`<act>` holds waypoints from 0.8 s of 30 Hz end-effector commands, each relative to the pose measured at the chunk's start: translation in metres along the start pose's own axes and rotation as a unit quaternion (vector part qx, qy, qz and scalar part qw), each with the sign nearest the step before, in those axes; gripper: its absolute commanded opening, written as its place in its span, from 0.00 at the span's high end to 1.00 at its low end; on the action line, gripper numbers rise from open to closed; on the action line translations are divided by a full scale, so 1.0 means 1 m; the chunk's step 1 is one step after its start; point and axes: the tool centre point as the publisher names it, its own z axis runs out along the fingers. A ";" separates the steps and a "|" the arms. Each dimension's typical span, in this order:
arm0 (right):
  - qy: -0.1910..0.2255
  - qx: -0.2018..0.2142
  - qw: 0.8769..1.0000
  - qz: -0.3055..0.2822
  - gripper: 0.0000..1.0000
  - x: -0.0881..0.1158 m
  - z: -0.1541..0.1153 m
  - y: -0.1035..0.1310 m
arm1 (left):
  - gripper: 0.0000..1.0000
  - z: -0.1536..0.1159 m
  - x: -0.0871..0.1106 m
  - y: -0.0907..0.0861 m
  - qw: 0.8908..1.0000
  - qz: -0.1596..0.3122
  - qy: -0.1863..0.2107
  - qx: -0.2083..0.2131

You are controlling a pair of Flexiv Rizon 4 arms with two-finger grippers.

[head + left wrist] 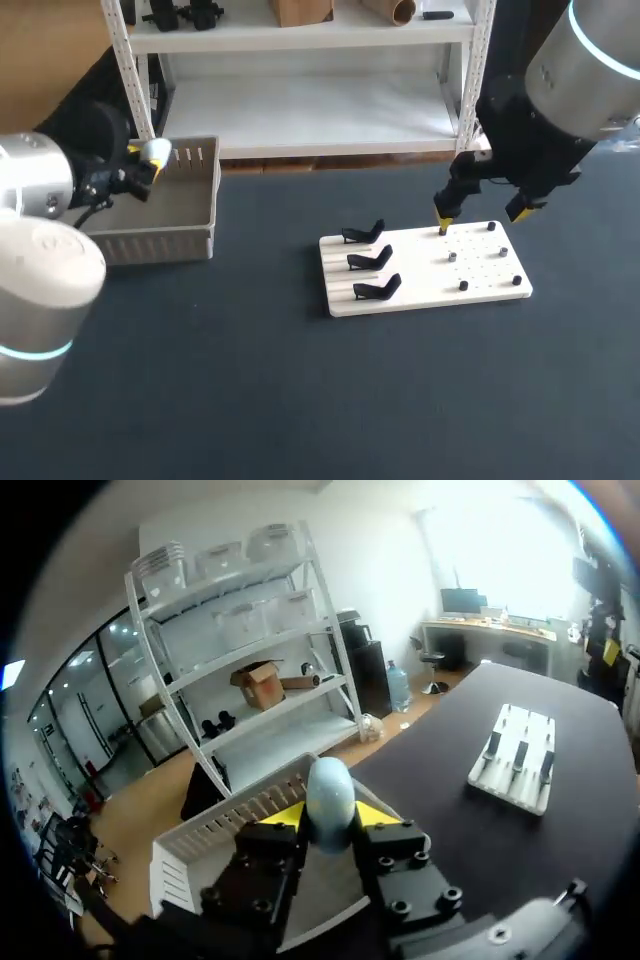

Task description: Pick up each earbud case from the left stands, insert the matching earbuds, close the lid, and place the case in the box.

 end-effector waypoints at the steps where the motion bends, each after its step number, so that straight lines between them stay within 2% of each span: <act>1: 0.000 0.000 1.000 0.000 0.00 0.000 0.000 0.000 | 1.00 0.001 0.016 0.005 0.996 -0.003 -0.019 -0.083; 6: 0.000 0.000 1.000 0.000 0.00 0.000 0.000 0.000 | 1.00 0.003 0.025 0.019 0.996 -0.004 -0.017 -0.088; 13: 0.000 0.000 1.000 0.000 0.00 0.000 0.000 0.000 | 1.00 0.009 0.025 0.032 0.996 -0.011 -0.031 -0.087; 14: 0.000 0.000 1.000 0.000 0.00 0.000 0.000 0.000 | 0.88 0.010 0.024 0.033 0.996 -0.011 -0.030 -0.086; 15: 0.000 0.000 1.000 0.000 0.00 0.000 0.000 0.000 | 0.22 0.011 0.024 0.034 0.996 -0.014 -0.032 -0.083; 16: 0.000 0.000 1.000 0.000 0.00 0.000 0.000 0.000 | 0.00 0.011 0.024 0.034 0.996 -0.016 -0.034 -0.082; 24: 0.000 0.000 1.000 0.000 0.00 0.000 0.000 0.000 | 0.00 0.010 0.019 0.041 0.996 -0.007 -0.045 -0.076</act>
